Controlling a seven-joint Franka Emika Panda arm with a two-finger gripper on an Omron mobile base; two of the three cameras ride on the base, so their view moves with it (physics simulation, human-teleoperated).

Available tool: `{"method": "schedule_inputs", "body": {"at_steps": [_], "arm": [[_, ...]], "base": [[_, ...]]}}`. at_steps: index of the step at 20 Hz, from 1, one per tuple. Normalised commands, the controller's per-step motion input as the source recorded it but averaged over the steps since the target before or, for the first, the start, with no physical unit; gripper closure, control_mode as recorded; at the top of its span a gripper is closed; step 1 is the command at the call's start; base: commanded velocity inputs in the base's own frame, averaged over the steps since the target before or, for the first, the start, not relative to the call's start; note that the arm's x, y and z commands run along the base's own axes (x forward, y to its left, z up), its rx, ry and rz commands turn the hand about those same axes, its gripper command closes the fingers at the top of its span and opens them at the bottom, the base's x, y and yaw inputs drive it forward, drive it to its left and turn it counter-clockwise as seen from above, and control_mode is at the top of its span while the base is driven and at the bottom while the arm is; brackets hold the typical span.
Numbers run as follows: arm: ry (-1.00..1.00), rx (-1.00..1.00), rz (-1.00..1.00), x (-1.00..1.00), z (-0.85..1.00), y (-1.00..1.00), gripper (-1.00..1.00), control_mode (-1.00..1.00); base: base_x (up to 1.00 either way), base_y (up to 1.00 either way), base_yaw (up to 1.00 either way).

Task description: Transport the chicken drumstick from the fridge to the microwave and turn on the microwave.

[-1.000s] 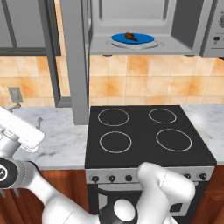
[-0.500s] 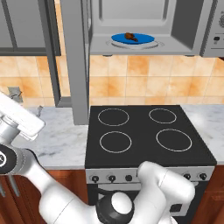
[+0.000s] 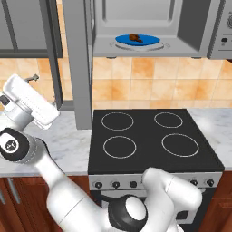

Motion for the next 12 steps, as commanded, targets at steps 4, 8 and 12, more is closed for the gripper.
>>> {"method": "schedule_inputs", "body": {"at_steps": [4, 8, 12], "arm": [[0.00, 0.01, -0.08, 0.00, 0.58, -0.84, -1.00, -1.00], [0.00, 0.02, -0.11, -0.04, 0.59, -0.88, -1.00, -1.00], [0.01, 0.07, -0.12, -0.13, 0.57, -0.92, -1.00, -1.00]], "base": [[0.00, 0.00, 0.00], [0.00, 0.00, 0.00], [0.00, 0.00, 0.00]]}}
